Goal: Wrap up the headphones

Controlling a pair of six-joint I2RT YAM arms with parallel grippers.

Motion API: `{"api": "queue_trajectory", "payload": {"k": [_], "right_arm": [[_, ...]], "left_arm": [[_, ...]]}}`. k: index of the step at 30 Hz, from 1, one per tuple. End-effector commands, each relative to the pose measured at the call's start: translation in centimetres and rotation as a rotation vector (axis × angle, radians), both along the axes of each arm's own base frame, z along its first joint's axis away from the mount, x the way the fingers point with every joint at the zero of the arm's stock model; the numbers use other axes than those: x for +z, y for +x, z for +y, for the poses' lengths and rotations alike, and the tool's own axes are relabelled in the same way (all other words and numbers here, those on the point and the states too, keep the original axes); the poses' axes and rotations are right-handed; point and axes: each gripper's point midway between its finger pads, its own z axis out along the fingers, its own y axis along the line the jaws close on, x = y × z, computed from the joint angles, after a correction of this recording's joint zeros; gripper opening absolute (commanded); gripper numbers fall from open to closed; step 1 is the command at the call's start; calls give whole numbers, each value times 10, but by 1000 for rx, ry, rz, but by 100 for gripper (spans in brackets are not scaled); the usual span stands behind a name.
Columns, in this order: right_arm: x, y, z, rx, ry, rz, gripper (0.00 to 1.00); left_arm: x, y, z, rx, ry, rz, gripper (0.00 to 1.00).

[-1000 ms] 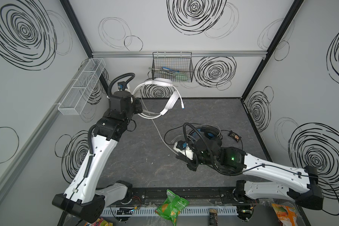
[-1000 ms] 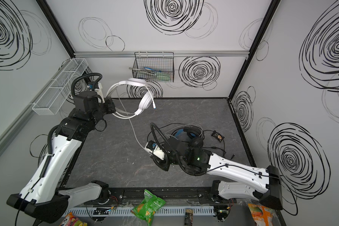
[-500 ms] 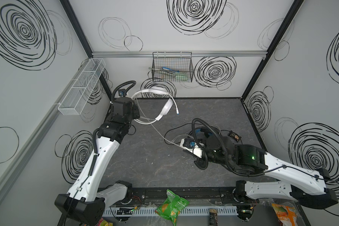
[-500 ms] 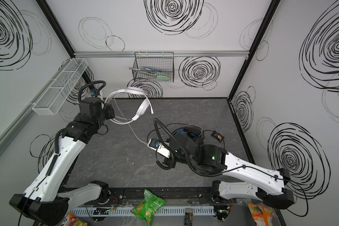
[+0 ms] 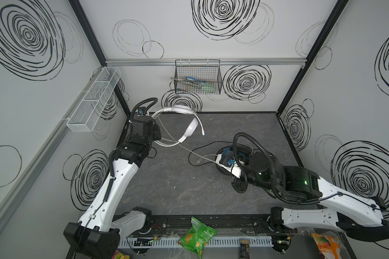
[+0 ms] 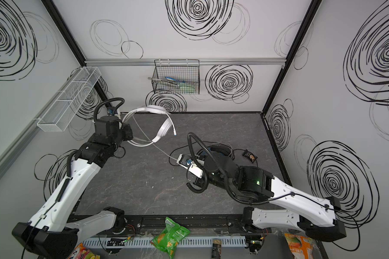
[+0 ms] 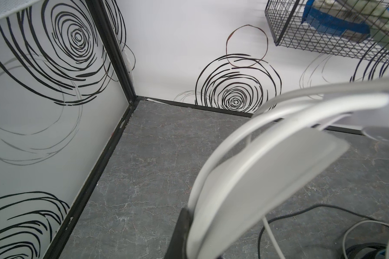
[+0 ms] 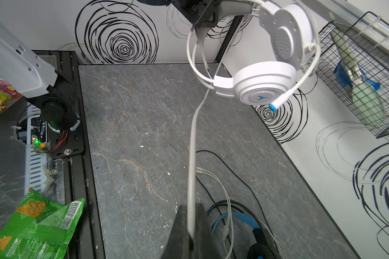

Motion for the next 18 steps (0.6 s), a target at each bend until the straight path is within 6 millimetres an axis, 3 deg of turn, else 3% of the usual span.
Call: {"api": "queue_trajectory", "payload": {"k": [1,11,18], "right_arm": [[5,-6,-2,14,-7,-11,0],[32,-34,28,111,-39,-83,0],[62,-30,42,122,-26,-166,0]], "left_arm": [[33,7,3,26,-43,-141,0],[16,14,-8,15,37,-101,0],[9,11,-25,-35,110,-76,0]]}}
